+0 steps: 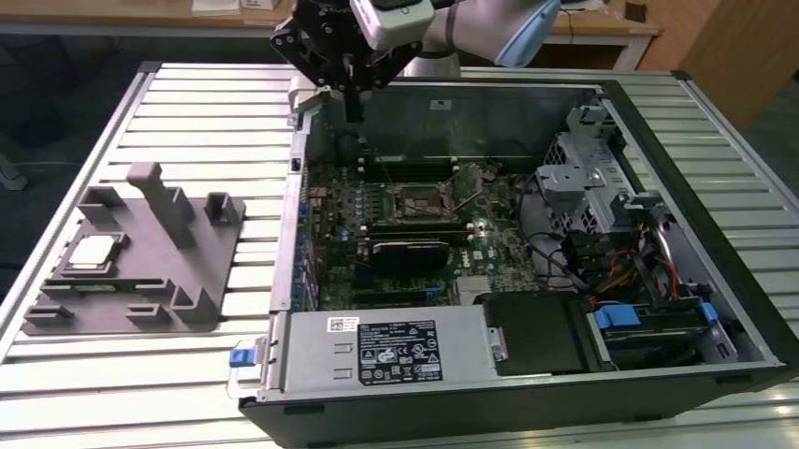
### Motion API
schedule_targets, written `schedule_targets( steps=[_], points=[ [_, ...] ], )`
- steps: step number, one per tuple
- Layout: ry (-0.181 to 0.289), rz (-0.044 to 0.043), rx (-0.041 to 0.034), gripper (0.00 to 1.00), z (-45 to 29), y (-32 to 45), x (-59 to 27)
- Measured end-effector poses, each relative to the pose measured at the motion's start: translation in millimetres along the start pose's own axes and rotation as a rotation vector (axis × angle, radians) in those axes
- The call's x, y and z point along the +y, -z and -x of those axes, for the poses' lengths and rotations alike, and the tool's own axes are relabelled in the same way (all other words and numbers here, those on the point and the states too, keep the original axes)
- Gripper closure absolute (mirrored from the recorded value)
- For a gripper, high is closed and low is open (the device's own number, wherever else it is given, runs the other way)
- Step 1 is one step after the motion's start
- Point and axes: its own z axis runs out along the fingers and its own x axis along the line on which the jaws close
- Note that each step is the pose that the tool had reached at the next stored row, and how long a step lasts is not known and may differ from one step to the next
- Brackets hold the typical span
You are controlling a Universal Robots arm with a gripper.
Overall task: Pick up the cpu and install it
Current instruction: 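Reach for the cpu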
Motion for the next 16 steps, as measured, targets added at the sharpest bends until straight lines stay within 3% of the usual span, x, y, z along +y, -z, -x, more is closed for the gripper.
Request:
schedule_targets(
  steps=[16],
  points=[
    [0.000, 0.0000, -0.0002, 0.89, -25.7, 0.7, -2.0]
  ],
)
